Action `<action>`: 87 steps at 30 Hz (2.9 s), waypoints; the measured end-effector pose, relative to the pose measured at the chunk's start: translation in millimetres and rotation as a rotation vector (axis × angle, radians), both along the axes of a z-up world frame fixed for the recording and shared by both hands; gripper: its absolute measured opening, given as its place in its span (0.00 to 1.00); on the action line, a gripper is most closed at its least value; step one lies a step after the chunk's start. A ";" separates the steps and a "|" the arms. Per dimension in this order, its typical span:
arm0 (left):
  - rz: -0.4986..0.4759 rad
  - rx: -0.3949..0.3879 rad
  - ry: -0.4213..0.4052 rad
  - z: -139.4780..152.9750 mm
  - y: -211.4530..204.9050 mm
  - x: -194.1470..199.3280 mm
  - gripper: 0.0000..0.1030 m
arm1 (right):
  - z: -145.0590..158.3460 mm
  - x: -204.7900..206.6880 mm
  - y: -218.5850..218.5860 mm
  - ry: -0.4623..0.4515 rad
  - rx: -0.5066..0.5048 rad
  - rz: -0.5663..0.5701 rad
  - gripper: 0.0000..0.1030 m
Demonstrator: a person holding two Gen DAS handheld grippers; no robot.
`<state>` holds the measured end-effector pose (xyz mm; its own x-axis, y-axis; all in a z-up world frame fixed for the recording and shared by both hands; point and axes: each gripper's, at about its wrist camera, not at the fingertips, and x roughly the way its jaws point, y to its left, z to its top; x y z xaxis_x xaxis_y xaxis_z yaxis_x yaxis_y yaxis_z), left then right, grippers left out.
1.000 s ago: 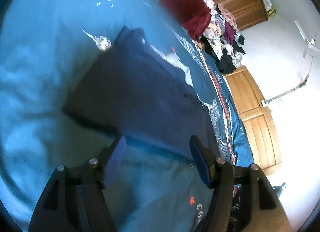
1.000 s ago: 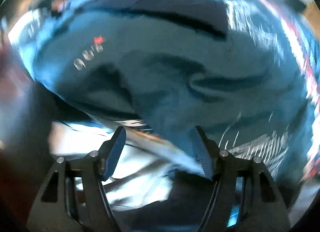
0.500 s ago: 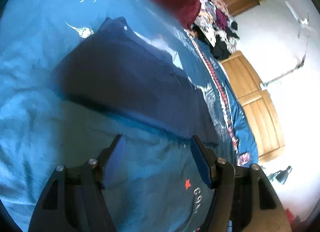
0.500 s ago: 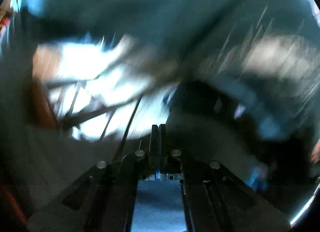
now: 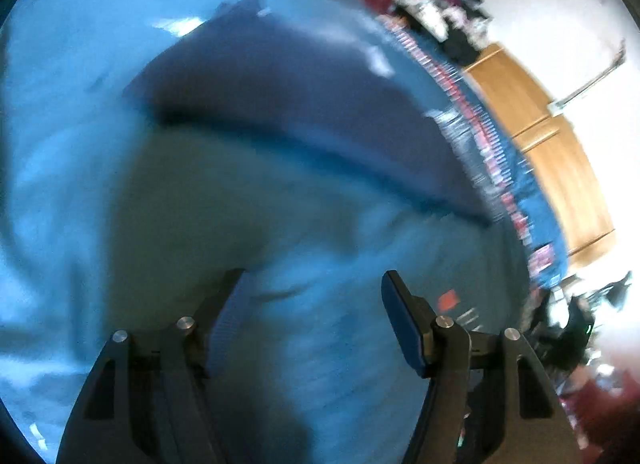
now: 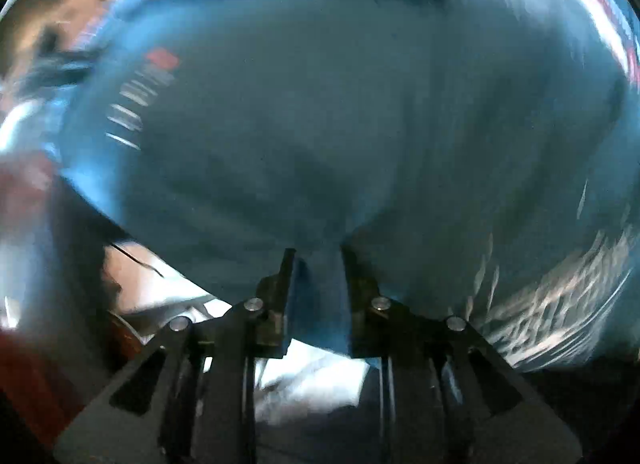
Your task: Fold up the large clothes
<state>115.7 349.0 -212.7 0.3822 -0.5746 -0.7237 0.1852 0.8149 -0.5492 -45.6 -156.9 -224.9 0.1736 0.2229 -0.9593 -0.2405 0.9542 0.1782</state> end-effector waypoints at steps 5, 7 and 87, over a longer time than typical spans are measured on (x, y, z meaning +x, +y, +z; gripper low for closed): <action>0.073 0.008 -0.010 7.1 50.8 -17.3 0.56 | 6.0 -12.8 -11.0 0.012 0.006 -0.036 0.18; 0.133 0.010 -0.027 14.0 74.9 -20.8 0.58 | 18.5 -18.0 -3.2 -0.002 0.003 -0.029 0.22; 0.475 -0.209 -0.096 -8.1 6.7 105.5 0.74 | 47.8 98.3 169.0 -0.157 0.386 0.092 0.43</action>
<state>221.2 355.7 -220.8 0.6948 -0.4501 -0.5610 -0.1202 0.6963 -0.7076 52.7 12.2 -177.1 0.2736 0.5817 -0.7661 -0.3740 0.7981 0.4724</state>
